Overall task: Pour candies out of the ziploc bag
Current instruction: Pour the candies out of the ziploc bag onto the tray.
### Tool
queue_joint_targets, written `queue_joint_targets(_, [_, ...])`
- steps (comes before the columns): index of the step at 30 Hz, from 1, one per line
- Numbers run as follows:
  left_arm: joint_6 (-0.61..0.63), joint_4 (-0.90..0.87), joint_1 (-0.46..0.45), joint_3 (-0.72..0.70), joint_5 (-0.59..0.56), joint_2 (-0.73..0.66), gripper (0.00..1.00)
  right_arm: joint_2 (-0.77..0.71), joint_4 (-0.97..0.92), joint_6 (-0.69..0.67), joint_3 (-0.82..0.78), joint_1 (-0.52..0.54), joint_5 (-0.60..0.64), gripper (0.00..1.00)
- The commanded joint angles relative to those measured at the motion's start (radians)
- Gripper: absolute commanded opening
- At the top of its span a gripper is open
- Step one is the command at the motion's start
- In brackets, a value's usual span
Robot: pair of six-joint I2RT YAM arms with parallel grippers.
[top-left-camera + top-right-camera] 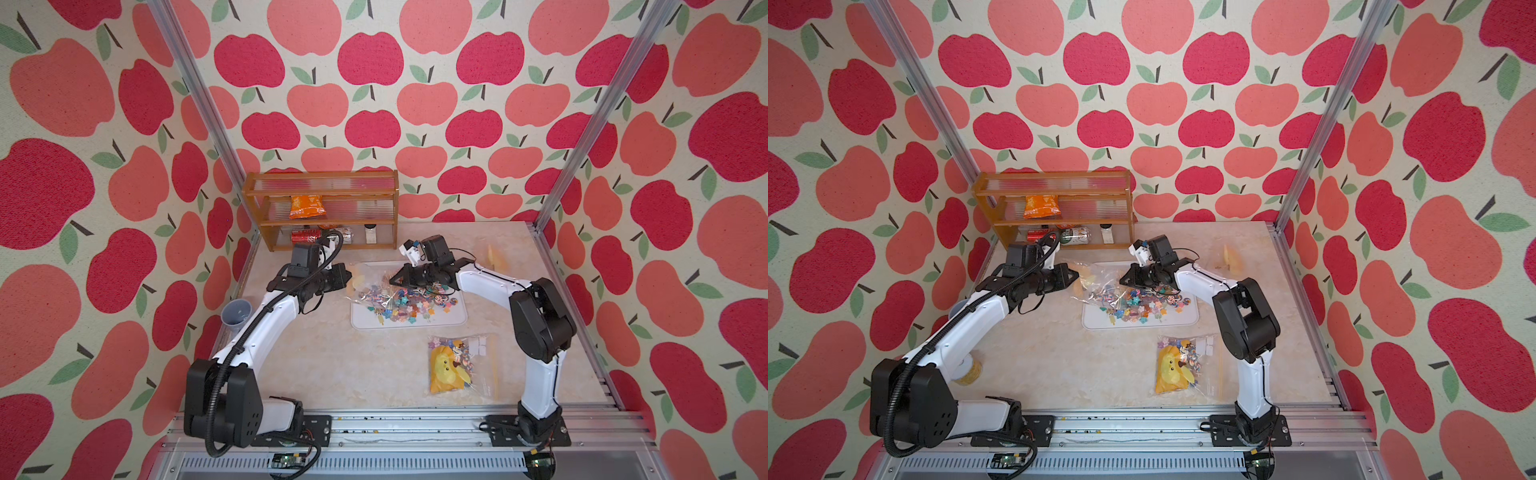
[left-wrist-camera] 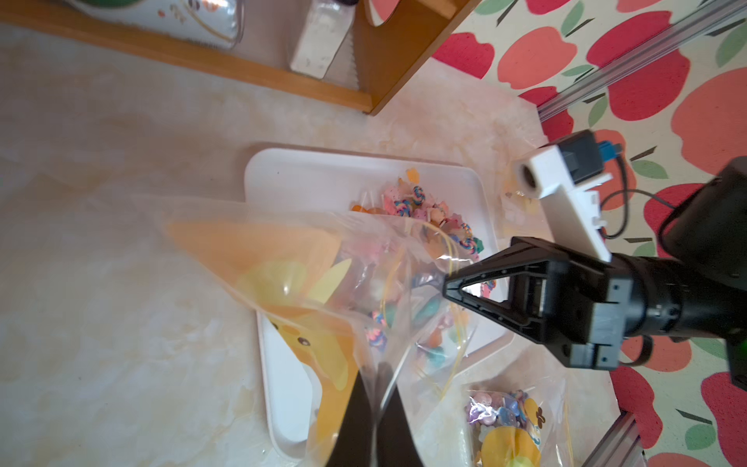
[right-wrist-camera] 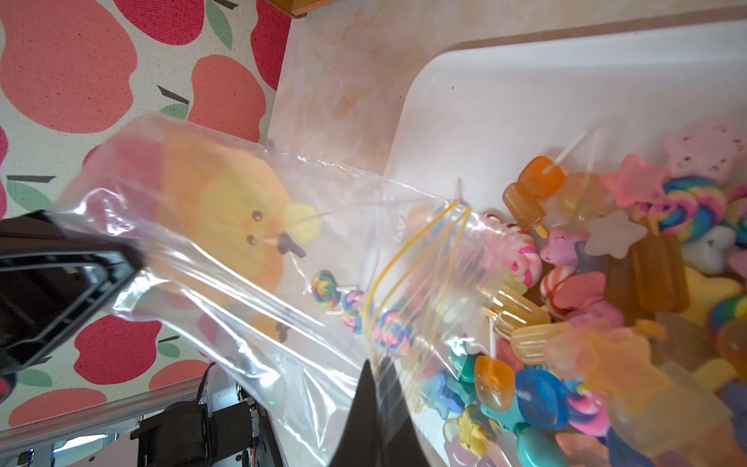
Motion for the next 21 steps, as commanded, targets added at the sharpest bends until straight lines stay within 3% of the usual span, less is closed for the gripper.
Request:
queue_joint_targets(1, [0.056, -0.086, -0.019, 0.072, -0.054, -0.033, 0.0, 0.019, 0.049, 0.031, 0.028, 0.001, -0.019, 0.0])
queue_joint_targets(10, [0.102, -0.105, -0.124, 0.14, -0.137, 0.033, 0.0, 0.052, 0.085, 0.051, 0.047, 0.003, -0.015, 0.0])
queue_joint_targets(21, [0.13, -0.127, -0.176, 0.252, -0.174, 0.047, 0.0, 0.055, 0.111, 0.068, 0.047, 0.002, -0.013, 0.0])
